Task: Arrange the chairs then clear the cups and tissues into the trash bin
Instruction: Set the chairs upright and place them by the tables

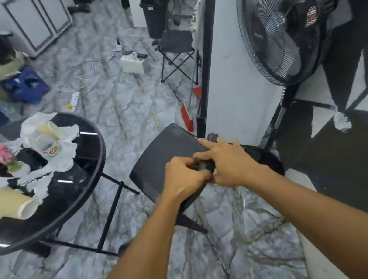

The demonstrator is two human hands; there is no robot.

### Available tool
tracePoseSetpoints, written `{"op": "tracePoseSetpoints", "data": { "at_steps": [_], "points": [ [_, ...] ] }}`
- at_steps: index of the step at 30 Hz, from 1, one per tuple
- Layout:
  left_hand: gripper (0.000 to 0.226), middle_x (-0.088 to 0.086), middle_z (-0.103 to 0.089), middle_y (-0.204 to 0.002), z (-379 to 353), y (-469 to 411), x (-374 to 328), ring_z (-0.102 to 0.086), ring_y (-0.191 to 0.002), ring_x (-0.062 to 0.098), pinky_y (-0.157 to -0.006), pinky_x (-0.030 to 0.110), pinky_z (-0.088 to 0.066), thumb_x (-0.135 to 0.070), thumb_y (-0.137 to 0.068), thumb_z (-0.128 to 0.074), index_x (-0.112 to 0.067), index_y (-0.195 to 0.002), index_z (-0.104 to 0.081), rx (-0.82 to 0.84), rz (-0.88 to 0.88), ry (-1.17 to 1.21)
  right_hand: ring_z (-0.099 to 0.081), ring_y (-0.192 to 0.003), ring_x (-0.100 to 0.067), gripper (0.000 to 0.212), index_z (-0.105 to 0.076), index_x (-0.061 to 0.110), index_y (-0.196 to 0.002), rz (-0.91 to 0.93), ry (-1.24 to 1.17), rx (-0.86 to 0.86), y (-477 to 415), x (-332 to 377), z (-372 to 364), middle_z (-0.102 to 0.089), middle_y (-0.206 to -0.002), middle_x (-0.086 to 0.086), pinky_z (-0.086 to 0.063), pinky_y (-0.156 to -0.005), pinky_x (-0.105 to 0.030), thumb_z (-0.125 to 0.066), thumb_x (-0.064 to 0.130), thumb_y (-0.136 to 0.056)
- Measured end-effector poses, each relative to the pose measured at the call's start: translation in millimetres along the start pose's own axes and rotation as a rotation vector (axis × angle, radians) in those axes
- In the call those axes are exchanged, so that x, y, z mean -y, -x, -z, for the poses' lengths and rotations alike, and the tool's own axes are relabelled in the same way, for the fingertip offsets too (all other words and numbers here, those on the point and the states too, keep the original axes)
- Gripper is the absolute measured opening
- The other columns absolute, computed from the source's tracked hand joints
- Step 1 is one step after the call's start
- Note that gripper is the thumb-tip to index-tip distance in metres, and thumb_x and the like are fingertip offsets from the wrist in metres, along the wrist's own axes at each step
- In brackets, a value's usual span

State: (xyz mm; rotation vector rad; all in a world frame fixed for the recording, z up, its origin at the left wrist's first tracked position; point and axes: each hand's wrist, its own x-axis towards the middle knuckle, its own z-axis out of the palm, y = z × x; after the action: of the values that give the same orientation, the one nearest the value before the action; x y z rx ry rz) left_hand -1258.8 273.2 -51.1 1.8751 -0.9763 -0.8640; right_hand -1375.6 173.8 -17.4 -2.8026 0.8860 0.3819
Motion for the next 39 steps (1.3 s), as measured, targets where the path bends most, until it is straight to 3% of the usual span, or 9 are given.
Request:
{"op": "tracePoseSetpoints", "data": {
  "at_steps": [5, 8, 10, 13, 22, 27, 30, 35, 39],
  "points": [
    [0.012, -0.004, -0.063, -0.061, 32, 56, 87, -0.058, -0.057, 0.011, -0.053, 0.033, -0.049, -0.026, -0.066, -0.070, -0.024, -0.078, -0.070, 0.099, 0.111, -0.436, -0.008, -0.143, -0.048, 0.049, -0.059, 0.029, -0.125, -0.179, 0.374, -0.066, -9, 20, -4, -0.037, -0.150, -0.009, -0.005, -0.097, -0.084, -0.069, 0.035, -0.078],
    [0.025, -0.007, -0.062, -0.064, 40, 79, 117, -0.059, -0.065, 0.013, -0.054, 0.029, -0.042, -0.013, -0.074, -0.055, -0.029, -0.086, -0.069, -0.027, 0.101, -0.482, -0.025, -0.143, -0.036, 0.025, -0.068, 0.018, -0.106, 0.111, 0.449, 0.026, -11, 36, -15, -0.061, -0.128, -0.012, -0.012, -0.109, -0.073, -0.066, 0.030, -0.083],
    [0.022, -0.004, -0.060, -0.065, 38, 80, 119, -0.059, -0.067, 0.021, -0.056, 0.031, -0.039, -0.011, -0.071, -0.050, -0.025, -0.080, -0.063, -0.057, 0.064, -0.533, -0.060, -0.101, -0.031, 0.008, -0.066, 0.020, -0.086, 0.276, 0.415, 0.004, -8, 42, -17, -0.070, -0.094, -0.008, -0.041, -0.091, -0.041, -0.059, 0.018, -0.083],
    [0.018, -0.002, -0.062, -0.069, 33, 80, 119, -0.059, -0.070, 0.024, -0.059, 0.032, -0.040, -0.012, -0.072, -0.050, -0.024, -0.079, -0.061, -0.085, 0.060, -0.578, -0.052, -0.066, -0.028, 0.014, -0.055, 0.024, -0.072, 0.341, 0.396, -0.052, -8, 41, -15, -0.060, -0.069, -0.004, -0.027, -0.062, -0.029, -0.055, 0.009, -0.075],
    [0.021, 0.000, -0.067, -0.074, -12, 43, 81, -0.060, -0.071, 0.023, -0.068, 0.040, -0.053, -0.021, -0.070, -0.055, -0.020, -0.085, -0.069, -0.161, 0.070, -0.531, -0.061, -0.070, -0.029, 0.011, -0.062, 0.021, -0.077, 0.470, 0.311, -0.149, -30, -21, -21, -0.067, -0.073, -0.001, -0.039, -0.057, -0.032, -0.057, 0.016, -0.068],
    [0.003, 0.009, -0.065, -0.071, -38, 25, 46, -0.058, -0.067, 0.032, -0.058, 0.035, -0.036, -0.015, -0.074, -0.056, -0.014, -0.076, -0.057, -0.260, 0.008, -0.709, -0.056, -0.048, -0.023, 0.016, -0.055, 0.022, -0.062, 0.596, 0.238, -0.306, -42, -72, -15, -0.059, -0.052, 0.004, -0.038, -0.042, -0.026, -0.066, 0.018, -0.050],
    [0.015, 0.004, -0.056, -0.054, -74, 25, 33, -0.053, -0.047, 0.033, -0.046, 0.031, -0.031, -0.018, -0.061, -0.054, -0.020, -0.066, -0.040, -0.365, -0.051, -0.748, -0.054, -0.044, -0.020, 0.014, -0.060, 0.023, -0.061, 0.709, 0.155, -0.327, -44, -111, -12, -0.058, -0.051, 0.006, -0.032, -0.045, -0.020, -0.064, 0.020, -0.048],
    [0.012, 0.004, -0.066, -0.081, -106, 32, 21, -0.060, -0.074, 0.035, -0.060, 0.035, -0.032, -0.025, -0.080, -0.052, -0.022, -0.081, -0.040, -0.292, 0.127, -0.858, -0.059, -0.053, -0.023, 0.017, -0.067, 0.021, -0.073, 0.806, -0.009, -0.259, -59, -142, -47, -0.064, -0.060, 0.005, -0.047, -0.048, -0.029, -0.062, 0.017, -0.057],
    [0.008, 0.008, -0.066, -0.076, -109, 40, 26, -0.059, -0.068, 0.038, -0.059, 0.037, -0.039, -0.023, -0.076, -0.047, -0.017, -0.081, -0.050, -0.365, 0.247, -0.789, -0.058, -0.055, -0.022, 0.019, -0.065, 0.021, -0.071, 0.924, -0.011, -0.224, -86, -123, -57, -0.062, -0.059, 0.005, -0.046, -0.055, -0.029, -0.047, 0.022, -0.064]
  ]
}}
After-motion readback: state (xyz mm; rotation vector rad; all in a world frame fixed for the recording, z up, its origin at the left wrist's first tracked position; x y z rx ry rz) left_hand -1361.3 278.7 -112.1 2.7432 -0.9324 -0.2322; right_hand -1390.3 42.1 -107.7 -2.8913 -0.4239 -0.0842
